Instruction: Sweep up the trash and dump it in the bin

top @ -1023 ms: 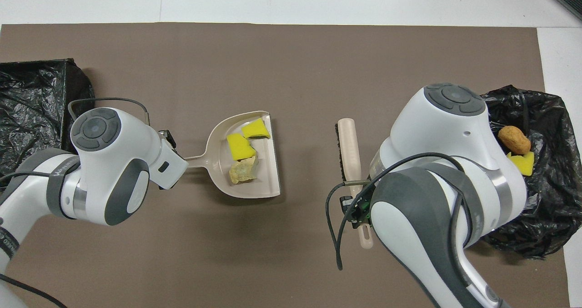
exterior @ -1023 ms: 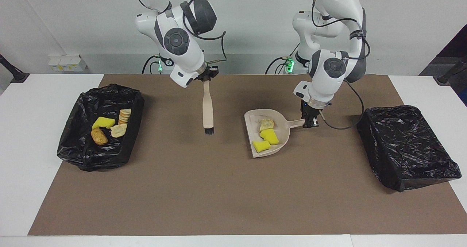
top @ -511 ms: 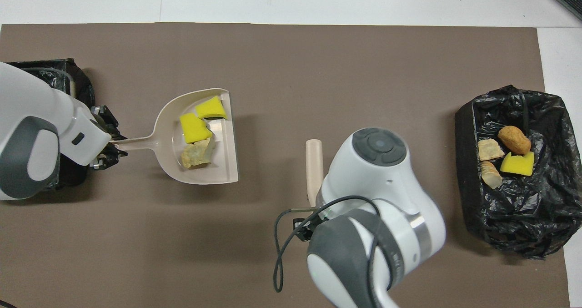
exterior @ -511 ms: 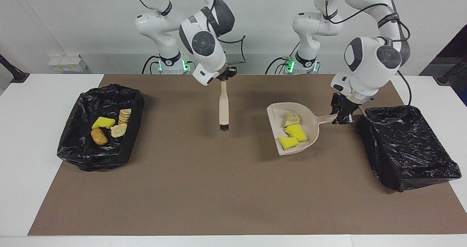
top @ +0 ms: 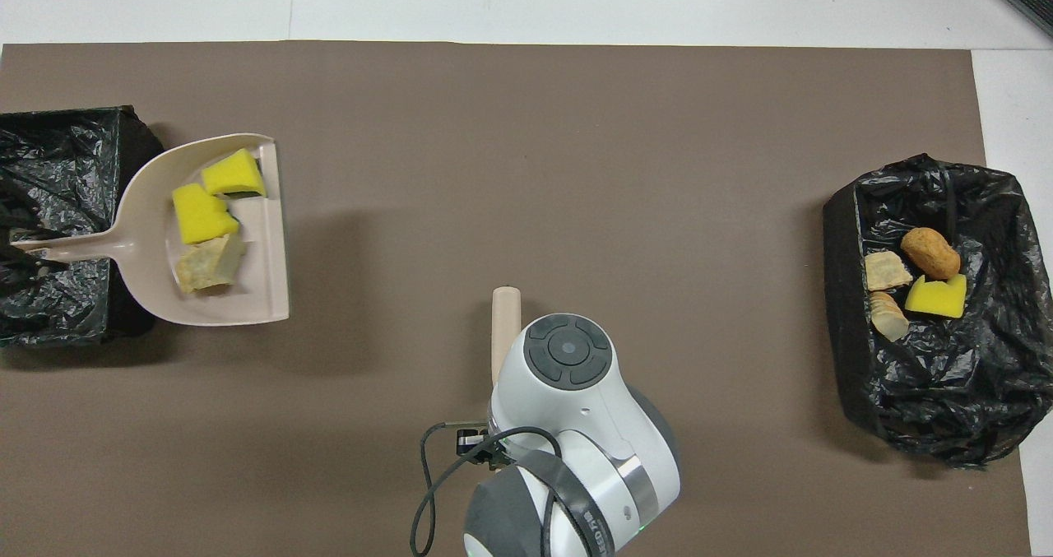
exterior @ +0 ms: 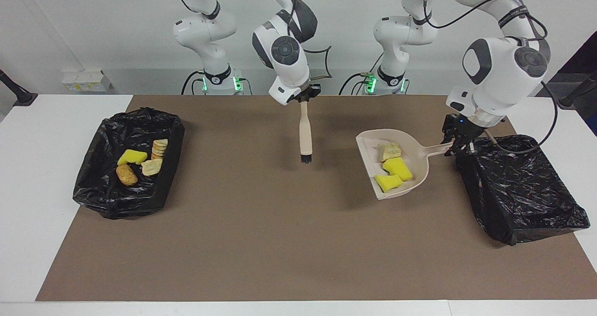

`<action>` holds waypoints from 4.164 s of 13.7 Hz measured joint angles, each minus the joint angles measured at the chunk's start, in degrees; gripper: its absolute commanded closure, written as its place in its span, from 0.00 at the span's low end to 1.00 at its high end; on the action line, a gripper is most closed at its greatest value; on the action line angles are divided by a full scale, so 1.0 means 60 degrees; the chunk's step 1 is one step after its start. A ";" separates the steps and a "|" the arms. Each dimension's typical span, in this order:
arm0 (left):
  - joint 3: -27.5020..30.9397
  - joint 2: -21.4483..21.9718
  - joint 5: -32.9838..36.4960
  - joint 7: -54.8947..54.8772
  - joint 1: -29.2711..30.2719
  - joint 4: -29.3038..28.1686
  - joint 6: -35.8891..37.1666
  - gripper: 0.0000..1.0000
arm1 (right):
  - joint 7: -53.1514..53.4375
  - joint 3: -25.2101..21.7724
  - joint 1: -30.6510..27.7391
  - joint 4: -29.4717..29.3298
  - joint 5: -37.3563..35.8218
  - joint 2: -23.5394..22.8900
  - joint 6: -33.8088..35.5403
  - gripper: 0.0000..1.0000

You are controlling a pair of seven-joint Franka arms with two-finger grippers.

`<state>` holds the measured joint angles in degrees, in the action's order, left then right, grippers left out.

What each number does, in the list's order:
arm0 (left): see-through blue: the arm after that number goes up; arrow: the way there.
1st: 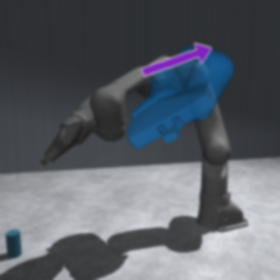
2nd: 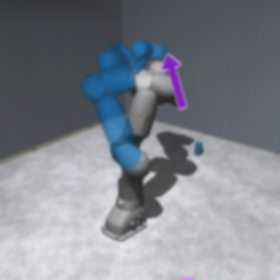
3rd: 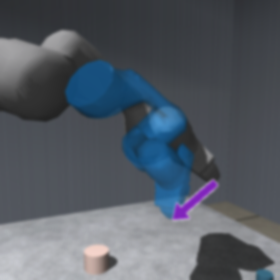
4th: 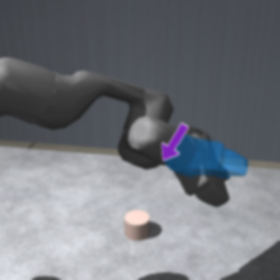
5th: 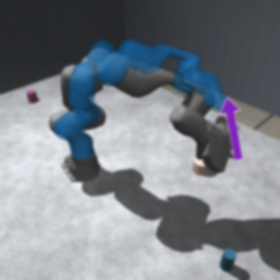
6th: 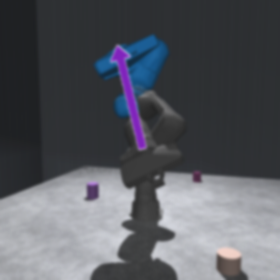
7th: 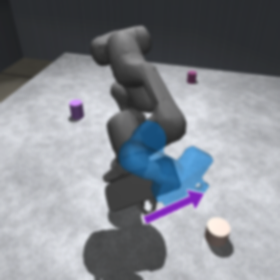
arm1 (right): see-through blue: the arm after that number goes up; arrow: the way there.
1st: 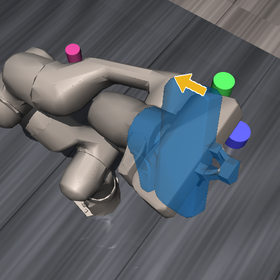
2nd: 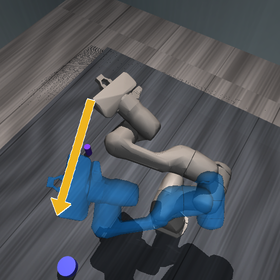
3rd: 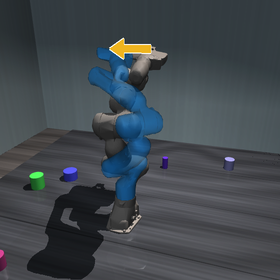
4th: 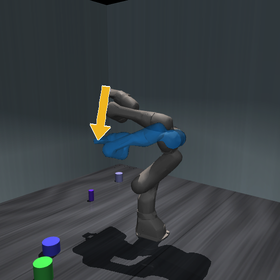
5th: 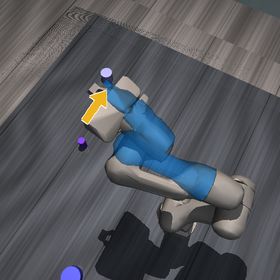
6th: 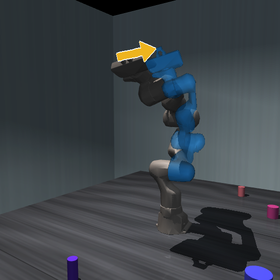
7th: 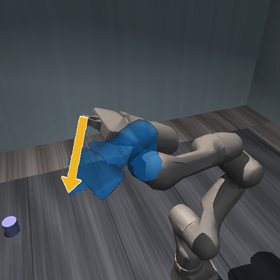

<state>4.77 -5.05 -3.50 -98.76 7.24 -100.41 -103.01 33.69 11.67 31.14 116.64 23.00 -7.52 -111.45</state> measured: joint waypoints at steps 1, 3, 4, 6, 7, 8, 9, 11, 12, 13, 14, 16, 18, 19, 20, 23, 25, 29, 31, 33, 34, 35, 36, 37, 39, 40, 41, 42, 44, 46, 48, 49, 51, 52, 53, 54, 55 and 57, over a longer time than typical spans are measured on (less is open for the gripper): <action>0.0002 -0.0093 -0.0001 -0.0377 0.0454 0.0226 0.0214 1.00 | 0.0000 0.0001 0.0082 0.0101 0.0003 -0.0115 -0.0252 1.00; 0.0005 -0.0414 -0.0001 -0.0873 0.1181 0.0923 0.0739 1.00 | 0.0000 0.0003 0.0184 0.0212 0.0008 -0.0260 -0.0407 1.00; 0.0007 -0.0630 0.0023 -0.1111 0.1422 0.1377 0.0985 1.00 | 0.0000 -0.0001 0.0226 0.0255 0.0010 -0.0304 -0.0457 1.00; 0.0011 -0.1057 0.0154 -0.1382 0.1791 0.2169 0.1260 1.00 | -0.0016 0.0000 0.0359 0.0407 0.0011 -0.0361 -0.0725 1.00; 0.0011 -0.1263 0.0331 -0.1413 0.1955 0.2498 0.1289 1.00 | -0.0040 0.0002 0.0410 0.0487 0.0011 -0.0361 -0.0756 1.00; 0.0013 -0.1441 0.0605 -0.1435 0.2051 0.2757 0.1305 1.00 | -0.0064 0.0003 0.0426 0.0533 0.0011 -0.0360 -0.0757 1.00; 0.0009 -0.1612 0.0916 -0.1440 0.2096 0.2979 0.1310 1.00 | -0.0075 0.0001 0.0427 0.0555 0.0011 -0.0358 -0.0757 1.00; 0.0015 -0.1871 0.1516 -0.1440 0.2166 0.3263 0.1283 1.00 | -0.0076 0.0000 0.0427 0.0563 0.0011 -0.0349 -0.0757 1.00; 0.0014 -0.2004 0.1800 -0.1571 0.2254 0.3404 0.1242 1.00 | -0.0076 0.0000 0.0427 0.0573 0.0011 -0.0348 -0.0757 0.94; 0.0015 -0.2178 0.2036 -0.2011 0.2370 0.3596 0.1139 1.00 | -0.0076 -0.0001 0.0427 0.0576 0.0011 -0.0347 -0.0757 0.63; 0.0016 -0.2356 0.2245 -0.2464 0.2463 0.3778 0.0955 1.00 | -0.0077 -0.0001 0.0427 0.0577 0.0011 -0.0346 -0.0757 0.01; -0.0004 -0.2648 0.2902 -0.2889 0.2495 0.4009 0.0404 1.00 | -0.0103 -0.0002 0.0427 0.0573 0.0005 -0.0347 -0.0762 0.00; -0.0043 -0.2900 0.3467 -0.2907 0.2486 0.4074 -0.0185 1.00 | -0.0136 -0.0025 0.0421 0.0509 -0.0056 -0.0344 -0.0841 0.00; -0.0054 -0.3001 0.3790 -0.2889 0.2469 0.4082 -0.0430 1.00 | -0.0156 -0.0050 0.0402 0.0433 -0.0214 -0.0334 -0.0921 0.00; -0.0086 -0.3069 0.4255 -0.2733 0.2407 0.4085 -0.0628 1.00 | -0.0159 -0.0082 0.0352 0.0299 -0.0520 -0.0310 -0.0956 0.00; -0.0140 -0.3094 0.5129 -0.1803 0.2035 0.4136 -0.0728 1.00 | -0.0176 -0.0164 -0.0339 -0.0211 -0.1756 -0.0134 -0.0974 0.00; -0.0144 -0.3095 0.5720 -0.1348 0.1820 0.4172 -0.0819 1.00 | -0.0527 -0.0189 -0.1195 -0.0655 -0.2655 -0.0045 -0.0974 0.00; -0.0155 -0.3086 0.7221 -0.0214 0.1340 0.4218 -0.0885 1.00 | -0.1387 -0.0249 -0.3059 -0.1386 -0.3862 -0.0025 -0.0963 0.00; -0.0160 -0.3059 0.8048 0.0110 0.1154 0.4285 -0.0891 1.00 | -0.1563 -0.0258 -0.3684 -0.1583 -0.4565 0.0020 -0.0886 0.00; -0.0159 -0.2967 0.8767 0.0588 0.0965 0.4296 -0.0879 1.00 | -0.1594 -0.0260 -0.3963 -0.1760 -0.4970 0.0293 -0.0592 0.00; -0.0159 -0.2910 0.9055 0.0715 0.0876 0.4291 -0.0867 1.00 | -0.1594 -0.0260 -0.4083 -0.1842 -0.5012 0.0563 -0.0342 0.00; -0.0162 -0.2842 0.9305 0.0815 0.0765 0.4283 -0.0821 1.00 | -0.1594 -0.0257 -0.4267 -0.1946 -0.5012 0.0904 -0.0009 0.00; -0.0160 -0.2733 0.9555 0.0970 0.0615 0.4255 -0.0677 1.00 | -0.1597 -0.0257 -0.4524 -0.2082 -0.5012 0.1296 0.0429 0.00; -0.0165 -0.2603 0.9809 0.1134 0.0426 0.4214 -0.0454 1.00 | -0.1650 -0.0262 -0.4783 -0.2259 -0.5012 0.1652 0.0931 0.00; -0.0167 -0.2298 1.0176 0.1384 0.0017 0.4098 0.0024 1.00 | -0.1862 -0.0277 -0.5212 -0.2656 -0.5012 0.2217 0.1995 0.00; -0.0167 -0.2162 1.0333 0.1475 -0.0158 0.4032 0.0200 1.00 | -0.2003 -0.0283 -0.5375 -0.2824 -0.5012 0.2404 0.2397 0.00; -0.0168 -0.2065 1.0436 0.1601 -0.0324 0.3982 0.0378 1.00 | -0.2220 -0.0295 -0.5531 -0.2974 -0.5013 0.2541 0.2692 0.00; -0.0169 -0.1991 1.0498 0.1780 -0.0473 0.3915 0.0527 1.00 | -0.2570 -0.0358 -0.5702 -0.3125 -0.5013 0.2642 0.2921 0.00; -0.0168 -0.1938 1.0756 0.2047 -0.0699 0.3789 0.0804 1.00 | -0.3537 -0.0844 -0.5883 -0.3379 -0.5005 0.2740 0.3250 0.00; -0.0173 -0.1933 1.0859 0.2468 -0.0963 0.3749 0.1221 1.00 | -0.4125 -0.1327 -0.5902 -0.3434 -0.4931 0.2741 0.3245 0.00; -0.0207 -0.1908 1.0656 0.2954 -0.1461 0.3721 0.2004 1.00 | -0.4734 -0.1456 -0.5947 -0.3434 -0.4844 0.2688 0.3132 0.00; -0.0228 -0.1887 1.0138 0.3163 -0.1728 0.3707 0.2380 1.00 | -0.5108 -0.1516 -0.6015 -0.3434 -0.4686 0.2660 0.3115 0.00; -0.0241 -0.1862 0.8804 0.3513 -0.2033 0.3674 0.2774 1.00 | -0.5500 -0.1712 -0.6154 -0.3429 -0.4480 0.2624 0.3139 0.00; -0.0246 -0.1855 0.8123 0.3731 -0.2063 0.3667 0.2916 1.00 | -0.5555 -0.1761 -0.6222 -0.3421 -0.4446 0.2608 0.3161 0.00; -0.0246 -0.1835 0.7442 0.4014 -0.2064 0.3659 0.3040 1.00 | -0.5563 -0.1778 -0.6297 -0.3418 -0.4411 0.2591 0.3170 0.00; -0.0249 -0.1801 0.6759 0.4441 -0.2082 0.3639 0.3200 1.00 | -0.5570 -0.1785 -0.6334 -0.3418 -0.4391 0.2575 0.3170 0.00; -0.0252 -0.1757 0.6139 0.4978 -0.2156 0.3591 0.3330 1.00 | -0.5572 -0.1764 -0.6334 -0.3418 -0.4379 0.2563 0.3170 0.00; -0.0273 -0.1633 0.5001 0.6275 -0.2427 0.3346 0.3433 1.00 | -0.5572 -0.1645 -0.6294 -0.3419 -0.4353 0.2558 0.3170 0.00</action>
<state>3.13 -14.85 26.50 -61.11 -7.33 -80.33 -82.41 0.26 1.80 -6.62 96.13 -3.12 7.82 -92.43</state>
